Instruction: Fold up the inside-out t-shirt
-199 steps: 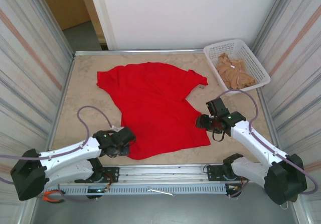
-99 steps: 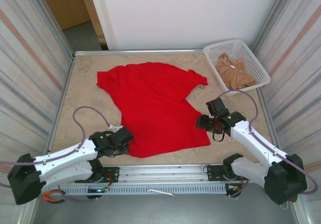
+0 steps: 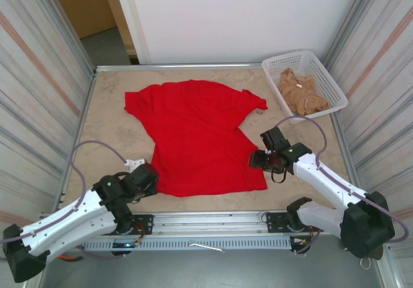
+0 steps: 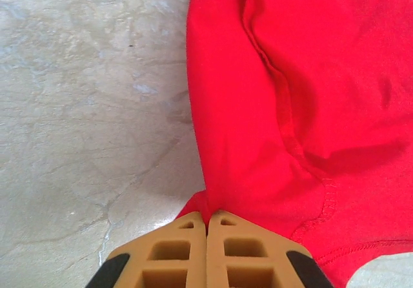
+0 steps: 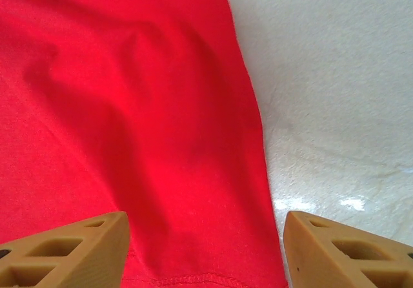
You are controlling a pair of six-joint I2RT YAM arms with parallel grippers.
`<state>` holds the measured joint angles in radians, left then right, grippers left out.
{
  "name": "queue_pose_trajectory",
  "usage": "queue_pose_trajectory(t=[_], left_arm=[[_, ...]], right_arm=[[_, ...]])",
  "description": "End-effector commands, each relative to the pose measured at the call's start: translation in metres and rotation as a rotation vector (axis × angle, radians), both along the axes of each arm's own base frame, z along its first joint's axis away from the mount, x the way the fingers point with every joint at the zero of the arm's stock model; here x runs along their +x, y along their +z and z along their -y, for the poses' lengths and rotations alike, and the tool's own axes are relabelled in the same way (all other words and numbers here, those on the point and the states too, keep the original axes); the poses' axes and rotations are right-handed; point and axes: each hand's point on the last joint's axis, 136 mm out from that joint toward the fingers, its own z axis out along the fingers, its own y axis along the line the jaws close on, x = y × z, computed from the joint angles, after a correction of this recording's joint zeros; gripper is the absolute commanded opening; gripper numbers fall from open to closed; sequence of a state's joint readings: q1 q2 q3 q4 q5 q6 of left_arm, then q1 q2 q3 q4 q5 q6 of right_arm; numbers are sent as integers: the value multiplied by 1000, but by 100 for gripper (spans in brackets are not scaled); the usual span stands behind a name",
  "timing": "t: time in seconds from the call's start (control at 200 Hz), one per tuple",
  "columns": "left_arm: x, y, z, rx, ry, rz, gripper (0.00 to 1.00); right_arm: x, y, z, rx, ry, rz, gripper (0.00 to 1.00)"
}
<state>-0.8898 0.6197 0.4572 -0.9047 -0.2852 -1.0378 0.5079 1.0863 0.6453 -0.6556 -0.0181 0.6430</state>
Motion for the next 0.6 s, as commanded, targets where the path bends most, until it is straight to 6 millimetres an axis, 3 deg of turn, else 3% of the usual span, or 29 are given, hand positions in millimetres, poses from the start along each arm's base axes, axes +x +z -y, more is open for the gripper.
queue_pose_trajectory(t=[0.0, 0.351, 0.596], left_arm=[[-5, -9, -15, 28, 53, -23, 0], [-6, -10, -16, 22, 56, -25, 0], [-7, -12, -15, 22, 54, -32, 0]], right_arm=[[4, 8, -8, -35, 31, 23, 63], [-16, -1, -38, -119, 148, 10, 63], [-33, -18, -42, -204, 189, -18, 63]])
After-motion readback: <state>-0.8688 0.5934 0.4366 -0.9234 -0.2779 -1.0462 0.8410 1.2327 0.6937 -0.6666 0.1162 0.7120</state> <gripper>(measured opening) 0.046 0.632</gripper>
